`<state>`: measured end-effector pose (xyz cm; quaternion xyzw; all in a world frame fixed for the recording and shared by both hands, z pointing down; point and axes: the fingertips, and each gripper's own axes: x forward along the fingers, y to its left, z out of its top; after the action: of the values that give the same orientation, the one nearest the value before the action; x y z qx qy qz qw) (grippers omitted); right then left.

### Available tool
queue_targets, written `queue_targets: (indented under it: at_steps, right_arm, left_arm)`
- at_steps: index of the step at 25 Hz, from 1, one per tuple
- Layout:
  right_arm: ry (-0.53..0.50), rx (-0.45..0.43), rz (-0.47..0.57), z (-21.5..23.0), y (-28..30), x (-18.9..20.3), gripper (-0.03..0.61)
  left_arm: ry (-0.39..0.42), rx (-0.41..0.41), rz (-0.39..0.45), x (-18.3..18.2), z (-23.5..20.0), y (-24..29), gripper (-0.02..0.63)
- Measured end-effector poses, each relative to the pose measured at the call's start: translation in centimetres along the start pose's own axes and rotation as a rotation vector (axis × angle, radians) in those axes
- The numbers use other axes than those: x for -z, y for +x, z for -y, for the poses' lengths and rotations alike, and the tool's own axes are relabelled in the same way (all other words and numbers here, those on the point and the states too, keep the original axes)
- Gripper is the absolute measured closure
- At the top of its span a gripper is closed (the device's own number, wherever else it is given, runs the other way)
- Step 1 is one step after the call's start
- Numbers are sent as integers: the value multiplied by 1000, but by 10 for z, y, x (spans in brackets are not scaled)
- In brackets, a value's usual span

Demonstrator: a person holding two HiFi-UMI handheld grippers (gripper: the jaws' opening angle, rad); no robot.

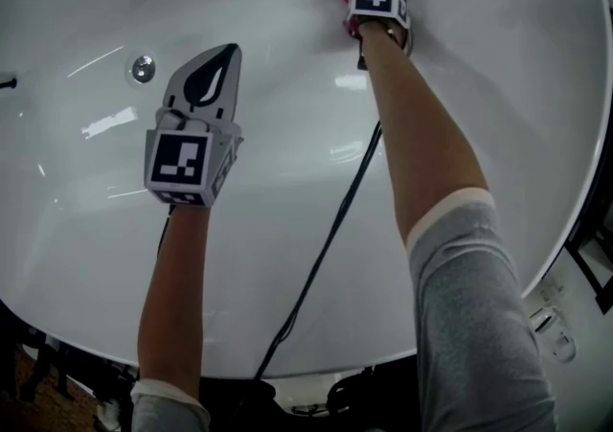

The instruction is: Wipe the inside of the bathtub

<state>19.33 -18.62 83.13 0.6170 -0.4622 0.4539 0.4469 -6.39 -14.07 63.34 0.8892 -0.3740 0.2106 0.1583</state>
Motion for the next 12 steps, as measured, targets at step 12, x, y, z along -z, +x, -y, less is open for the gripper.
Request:
queue_targets:
  at_steps: [12]
  right_arm:
    - [-397,-42,-141,-26,-7,78,518]
  left_arm:
    - [-8,6,3,-7,15,-5,620]
